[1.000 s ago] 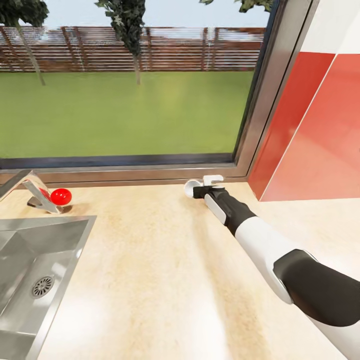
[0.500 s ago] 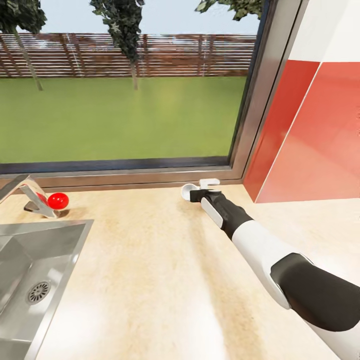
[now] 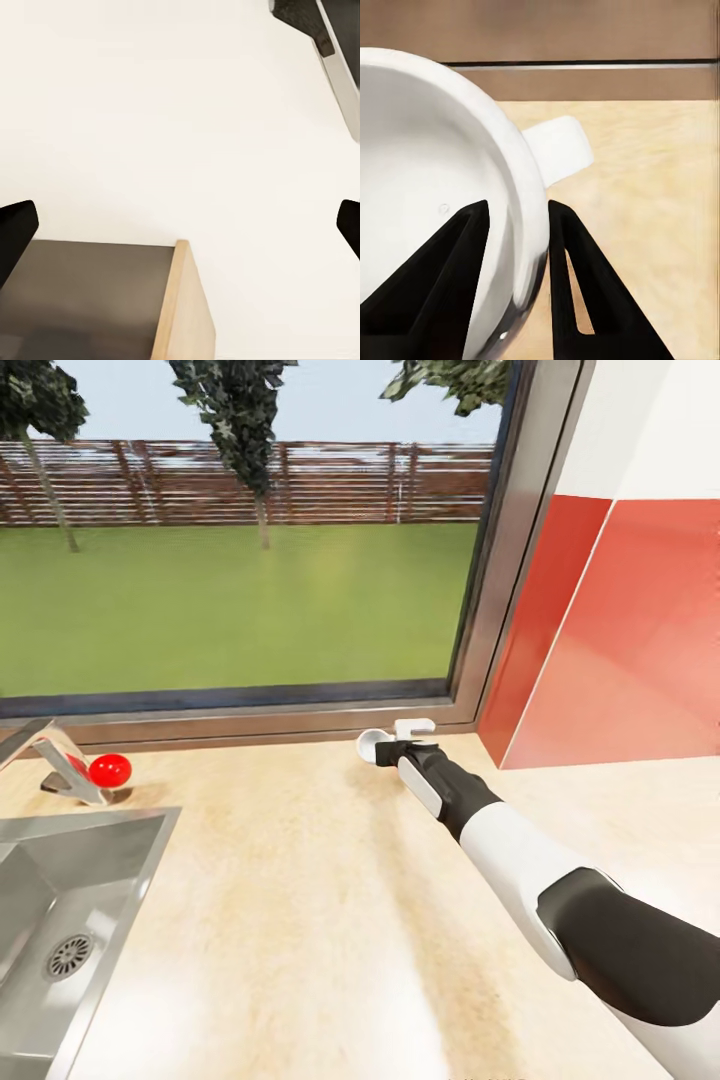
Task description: Set up a coffee station on the kitchen countertop: keep the coffee maker on the countertop, move the bottle of coffee from the kitchen shelf to the counter next to the coffee maker, place a paper coffee filter on top of the coffee maker, put the saucer next to the coffee maker with the coffee cup on the saucer, and place the electric kettle next to the coffee maker.
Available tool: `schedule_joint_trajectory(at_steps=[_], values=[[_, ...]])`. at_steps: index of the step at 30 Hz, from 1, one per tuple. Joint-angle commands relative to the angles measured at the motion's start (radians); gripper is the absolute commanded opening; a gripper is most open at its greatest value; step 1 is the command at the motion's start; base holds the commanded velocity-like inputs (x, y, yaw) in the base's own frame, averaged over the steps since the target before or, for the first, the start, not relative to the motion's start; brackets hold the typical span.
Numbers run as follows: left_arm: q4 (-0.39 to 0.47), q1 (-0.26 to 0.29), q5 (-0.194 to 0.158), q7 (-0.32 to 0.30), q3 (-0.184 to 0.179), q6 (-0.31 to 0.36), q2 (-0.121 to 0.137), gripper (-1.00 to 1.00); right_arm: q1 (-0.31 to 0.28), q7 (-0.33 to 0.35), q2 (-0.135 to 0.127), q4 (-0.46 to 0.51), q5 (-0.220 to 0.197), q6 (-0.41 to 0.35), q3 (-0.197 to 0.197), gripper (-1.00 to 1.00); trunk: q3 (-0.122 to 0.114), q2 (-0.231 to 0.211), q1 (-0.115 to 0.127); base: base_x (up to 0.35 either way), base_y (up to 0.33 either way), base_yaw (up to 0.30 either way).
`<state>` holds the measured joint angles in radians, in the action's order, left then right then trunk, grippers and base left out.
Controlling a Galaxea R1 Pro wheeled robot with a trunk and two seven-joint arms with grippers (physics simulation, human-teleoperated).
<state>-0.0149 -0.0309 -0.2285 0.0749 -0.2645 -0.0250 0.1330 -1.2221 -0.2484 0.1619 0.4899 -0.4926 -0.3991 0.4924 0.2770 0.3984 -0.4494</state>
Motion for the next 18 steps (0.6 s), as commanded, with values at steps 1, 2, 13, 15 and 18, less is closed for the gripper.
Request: schedule_joint_trajectory(at_steps=[1, 2, 13, 15, 18], values=[[0.0, 0.0, -0.009, 0.002, -0.009, -0.003, 0.0, 1.0, -0.001, -0.009, -0.001, 0.002, -0.01, -0.003, 0.008, -1.0, 0.0, 0.002, -0.001, -0.005, 0.0, -0.066], [0.0, 0.0, -0.009, 0.002, -0.009, -0.003, -0.001, 1.0, -0.001, -0.009, -0.001, 0.002, -0.01, -0.003, 0.008, -1.0, -0.002, 0.002, -0.001, -0.042, 0.0, -0.066], [0.0, 0.0, -0.009, 0.002, -0.012, -0.004, -0.001, 1.0, 0.0, -0.009, 0.0, 0.002, -0.01, -0.003, 0.009, -1.0, -0.019, 0.002, -0.001, -0.276, 0.0, -0.066], [0.0, 0.0, -0.009, 0.002, -0.01, -0.004, -0.001, 1.0, 0.0, -0.009, 0.001, 0.001, -0.01, -0.003, 0.009, -1.0, -0.022, 0.002, -0.001, -0.334, 0.002, -0.066], [0.0, 0.0, -0.009, 0.002, -0.007, -0.004, -0.001, 1.0, 0.0, -0.009, 0.001, 0.001, -0.011, -0.003, 0.009, -1.0, -0.027, 0.002, -0.001, -0.335, 0.074, -0.064]])
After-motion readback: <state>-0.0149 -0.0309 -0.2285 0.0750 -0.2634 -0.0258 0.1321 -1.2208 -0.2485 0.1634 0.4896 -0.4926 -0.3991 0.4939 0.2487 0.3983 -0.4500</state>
